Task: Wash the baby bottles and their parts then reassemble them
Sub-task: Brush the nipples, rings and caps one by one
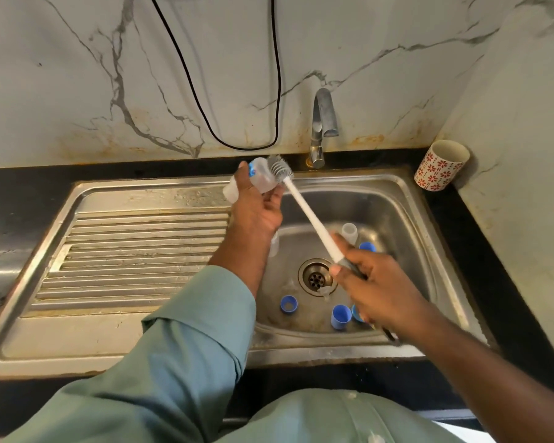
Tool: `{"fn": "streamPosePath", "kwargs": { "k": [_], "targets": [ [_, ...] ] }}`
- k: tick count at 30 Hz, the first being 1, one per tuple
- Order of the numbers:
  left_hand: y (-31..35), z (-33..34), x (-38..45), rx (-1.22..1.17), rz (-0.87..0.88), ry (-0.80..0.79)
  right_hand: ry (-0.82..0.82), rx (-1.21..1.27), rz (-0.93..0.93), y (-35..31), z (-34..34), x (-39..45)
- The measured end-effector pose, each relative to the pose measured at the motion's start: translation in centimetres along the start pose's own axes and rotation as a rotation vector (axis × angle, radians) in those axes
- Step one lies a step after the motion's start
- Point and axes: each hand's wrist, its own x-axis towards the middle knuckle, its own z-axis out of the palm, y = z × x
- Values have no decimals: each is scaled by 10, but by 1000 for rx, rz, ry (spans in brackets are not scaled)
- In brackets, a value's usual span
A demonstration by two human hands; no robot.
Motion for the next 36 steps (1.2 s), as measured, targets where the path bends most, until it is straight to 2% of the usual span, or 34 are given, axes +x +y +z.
{"fn": "streamPosePath", "kwargs": {
  "k": [2,6,10,14,17,22,24,29,33,36],
  "targets": [
    [-7,2,-5,5,-17,-21,45,-23,-11,-3,-2,11],
    [7,2,2,-94,5,23,-33,-81,-31,-2,-2,-5],
    [-8,-1,-6,32,-19,-53,55,-80,-10,-3,-6,10],
    [3,1,6,-7,23,-6,-12,-122,-33,3,-5,-4],
    [-9,-3,2,108,-24,-80,46,-100,-26,8,-6,8],
    [-10,-1,7,94,-21,-76,13,-45,-16,14,-1,2],
    [-16,1,4,112,-40,-95,71,-42,-22,12,-2,12],
    [-7,11,13,-17,14,1,-5,-39,-90,9,-3,-3],
    [-11,12,10,3,7,-11,77,-47,-115,1,-6,19],
    [-1,12,15,-23,52,44,29,-101,-135,3,-4,13]
  ]
}}
